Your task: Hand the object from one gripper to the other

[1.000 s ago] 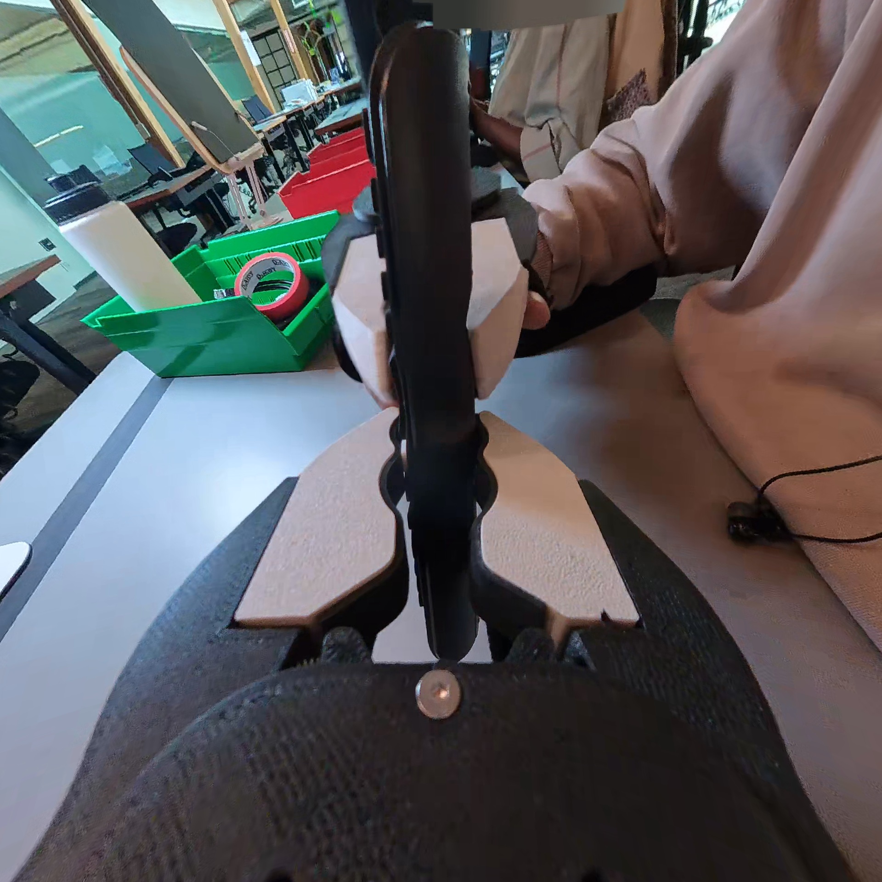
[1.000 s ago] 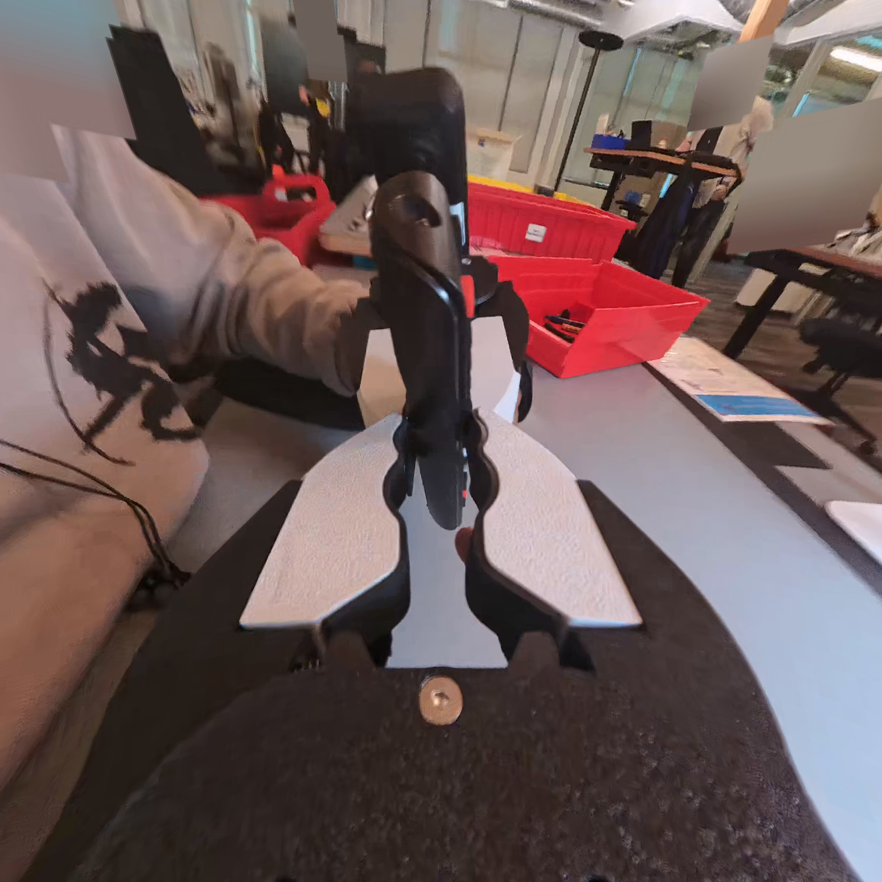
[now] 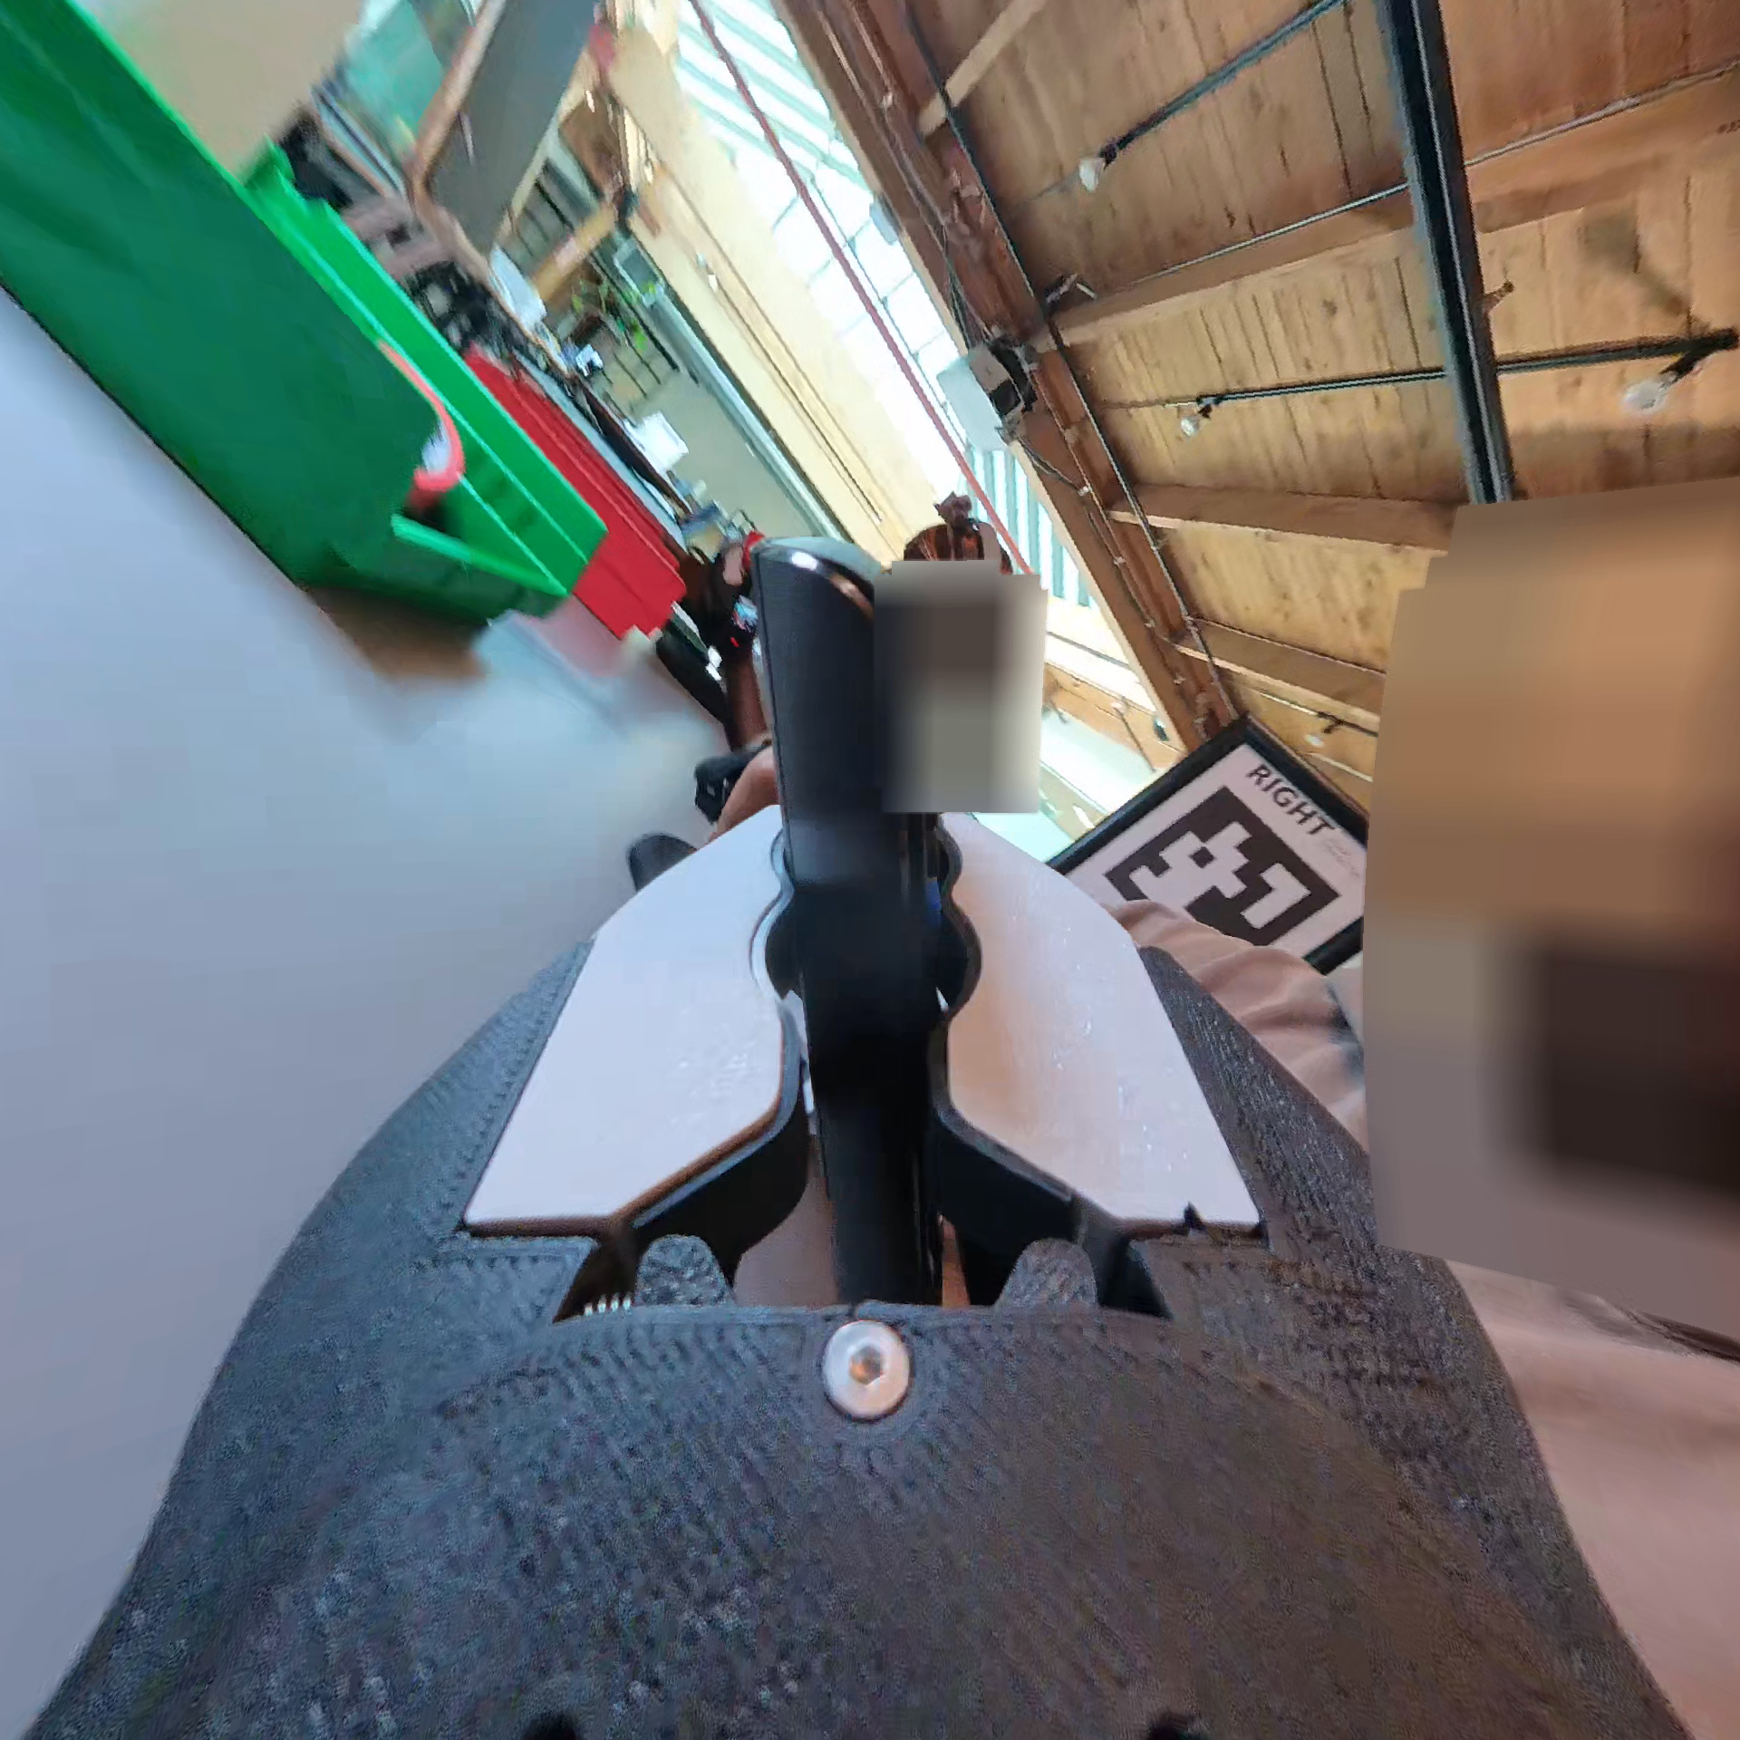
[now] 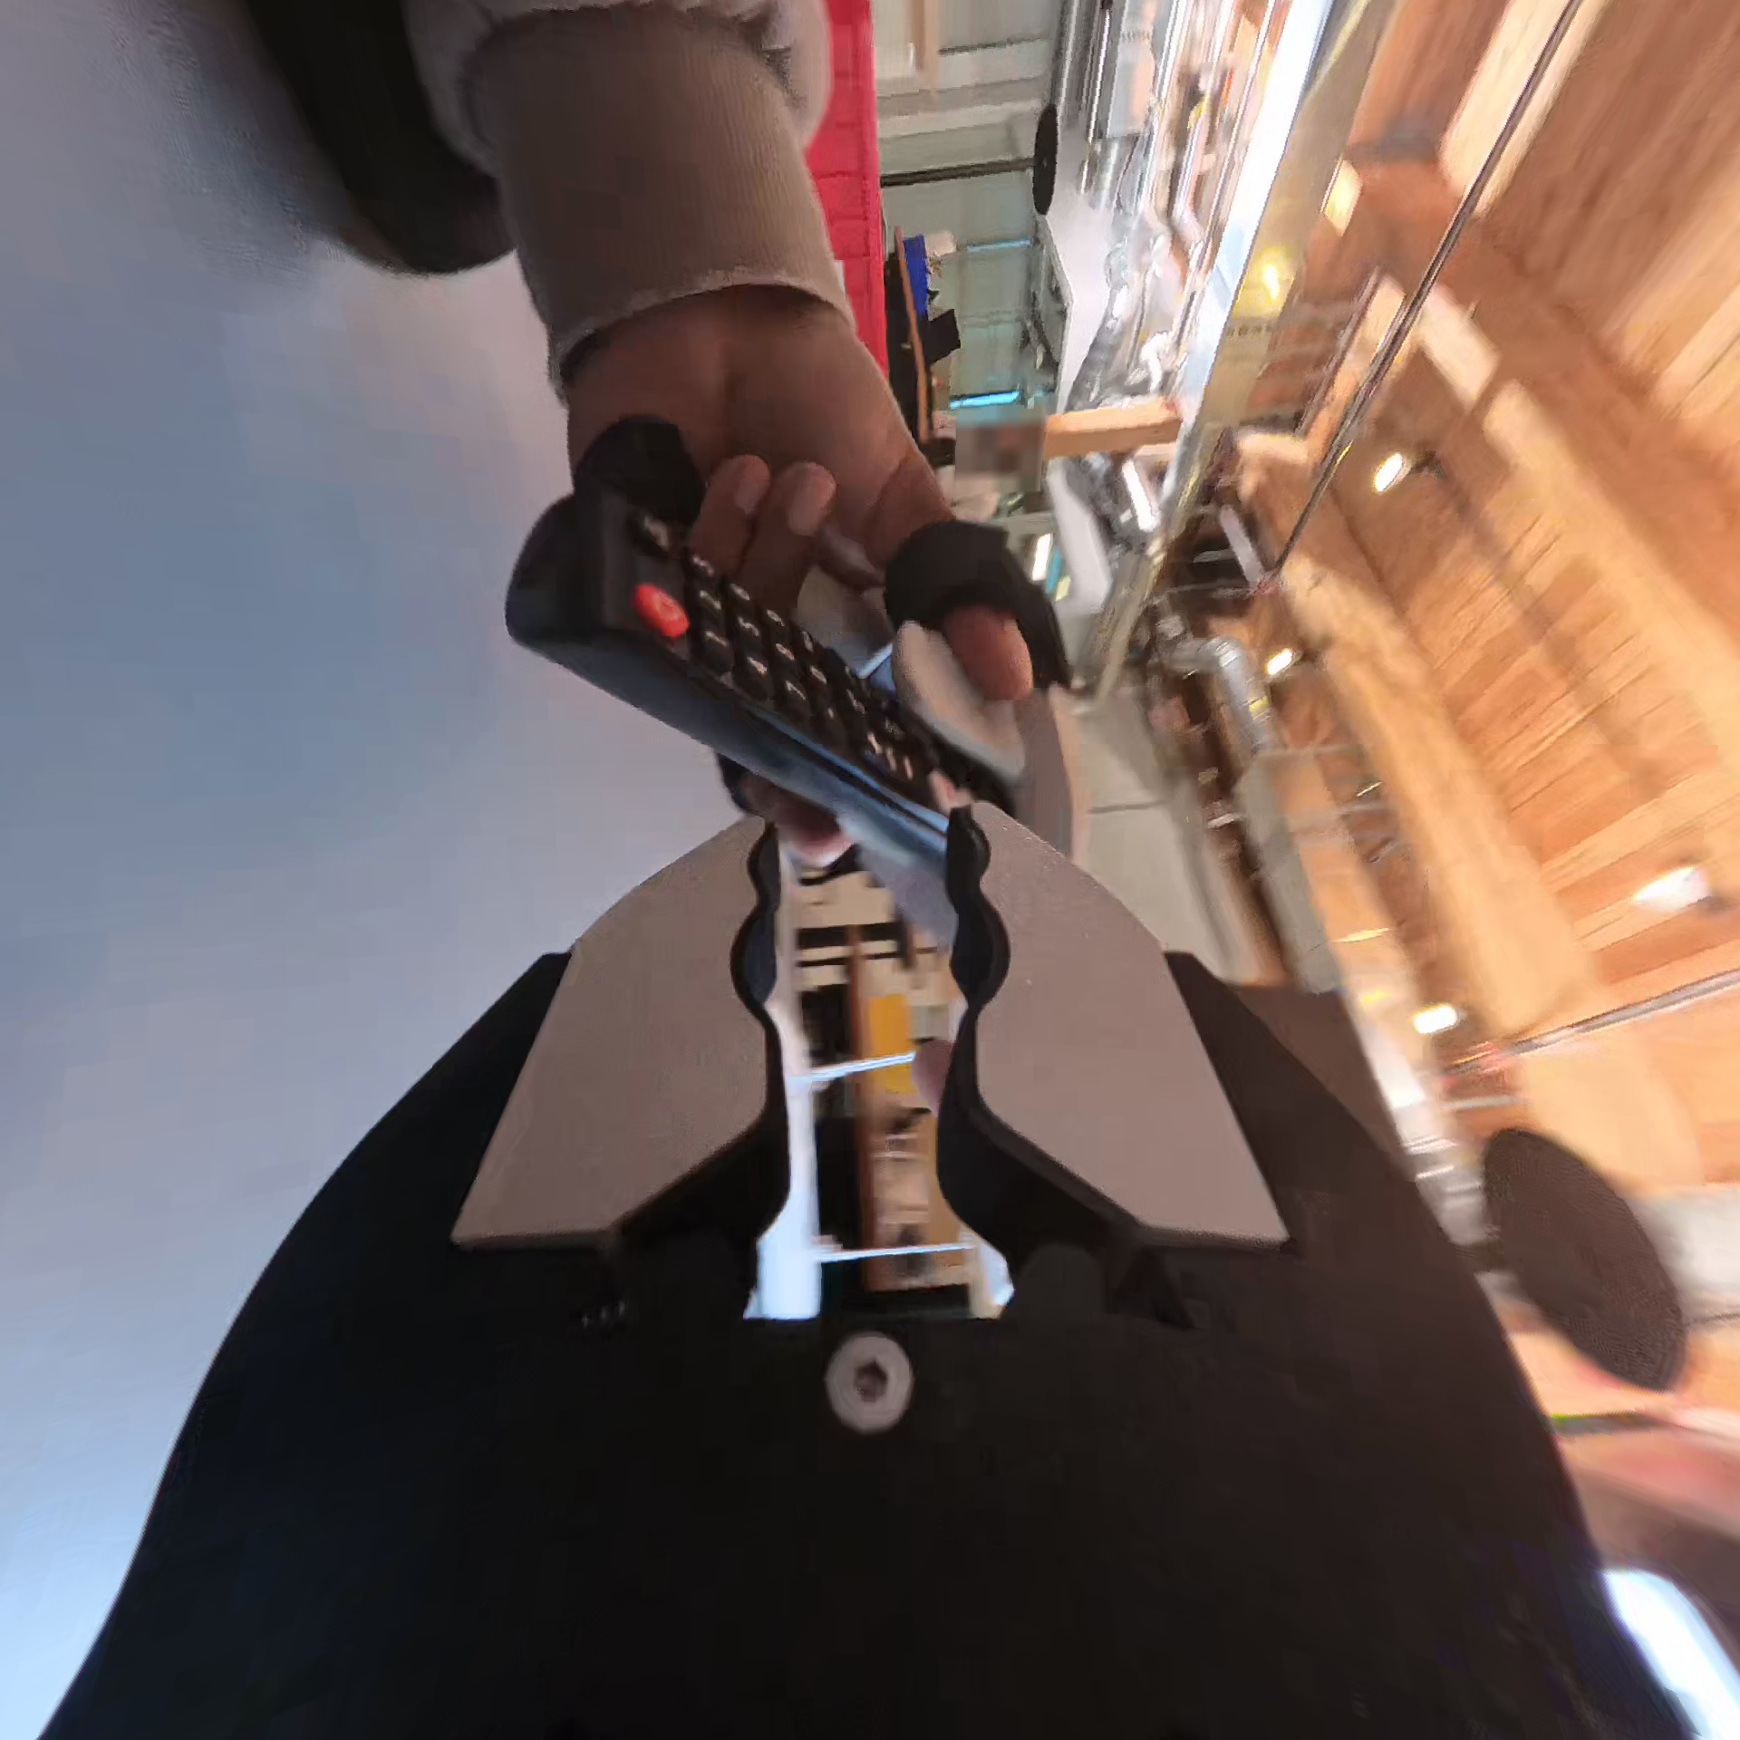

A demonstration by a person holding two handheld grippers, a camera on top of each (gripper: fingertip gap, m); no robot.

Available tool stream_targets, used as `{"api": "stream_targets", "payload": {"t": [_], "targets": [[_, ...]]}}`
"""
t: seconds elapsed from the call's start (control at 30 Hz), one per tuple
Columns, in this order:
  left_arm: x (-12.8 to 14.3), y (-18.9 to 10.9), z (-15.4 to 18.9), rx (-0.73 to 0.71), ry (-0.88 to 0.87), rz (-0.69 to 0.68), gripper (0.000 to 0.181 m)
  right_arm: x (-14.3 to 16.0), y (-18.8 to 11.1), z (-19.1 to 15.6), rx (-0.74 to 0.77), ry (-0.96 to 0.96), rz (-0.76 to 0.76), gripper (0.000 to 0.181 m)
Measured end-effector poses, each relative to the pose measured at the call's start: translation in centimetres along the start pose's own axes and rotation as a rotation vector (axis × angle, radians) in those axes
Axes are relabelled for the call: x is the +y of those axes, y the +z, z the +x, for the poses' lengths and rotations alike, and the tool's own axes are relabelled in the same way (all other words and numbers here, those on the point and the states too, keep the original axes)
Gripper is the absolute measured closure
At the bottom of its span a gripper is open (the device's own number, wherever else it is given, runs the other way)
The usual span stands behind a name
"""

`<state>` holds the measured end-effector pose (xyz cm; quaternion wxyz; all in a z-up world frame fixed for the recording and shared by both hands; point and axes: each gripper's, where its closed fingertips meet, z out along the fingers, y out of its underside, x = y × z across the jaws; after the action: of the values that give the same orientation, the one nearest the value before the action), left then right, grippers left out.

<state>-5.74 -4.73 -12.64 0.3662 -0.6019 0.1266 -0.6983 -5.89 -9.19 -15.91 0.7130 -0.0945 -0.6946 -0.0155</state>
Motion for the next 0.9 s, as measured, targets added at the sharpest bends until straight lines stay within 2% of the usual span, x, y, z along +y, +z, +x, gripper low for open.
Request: {"api": "stream_targets", "payload": {"t": [0.07,0.13,0.23,0.3,0.4,0.47,0.57,0.73,0.77,0.83,0.9], "targets": [[-1.3,-1.1,0.8,-0.024,0.137,0.023,0.157,0.7,0.0,-0.2,-0.092,0.316,0.001,0.137],[-2.3,-1.7,1.6,-0.067,0.301,0.038,0.157,0.9,0.0,-0.6,-0.233,0.728,0.019,0.125],[-1.9,-1.2,3.1,-0.104,0.548,0.001,0.157,-0.2,0.0,-0.4,-0.445,1.297,0.11,0.112],[-0.5,-0.1,4.2,-0.082,0.673,-0.041,0.157,-0.6,0.3,-0.6,-0.492,1.428,0.137,0.111],[1.8,1.7,5.7,-0.024,0.764,-0.089,0.156,-1.8,1.0,-1.2,-0.518,1.402,0.141,0.124],[2.4,2.3,5.9,-0.031,0.793,-0.109,0.156,-2.2,1.1,-1.5,-0.494,1.267,0.113,0.157],[2.4,2.0,5.9,-0.058,0.823,-0.135,0.155,-0.5,1.1,-1.2,-0.414,1.133,0.018,0.159],[-1.0,-0.6,2.7,-0.34,0.867,-0.117,0.146,4.2,0.1,0.1,-0.332,1.081,-0.143,0.159],[-1.4,-1.1,2.1,-0.384,0.885,-0.136,0.144,5.1,-0.1,0.2,-0.318,1.061,-0.181,0.159],[-1.7,-2.1,0.8,-0.463,0.933,-0.194,0.15,6.7,-0.7,0.5,-0.277,0.98,-0.244,0.159],[-2.1,-3.0,0.0,-0.536,1.026,-0.253,0.148,7.7,-1.4,0.1,-0.312,0.935,-0.297,0.159]]}}
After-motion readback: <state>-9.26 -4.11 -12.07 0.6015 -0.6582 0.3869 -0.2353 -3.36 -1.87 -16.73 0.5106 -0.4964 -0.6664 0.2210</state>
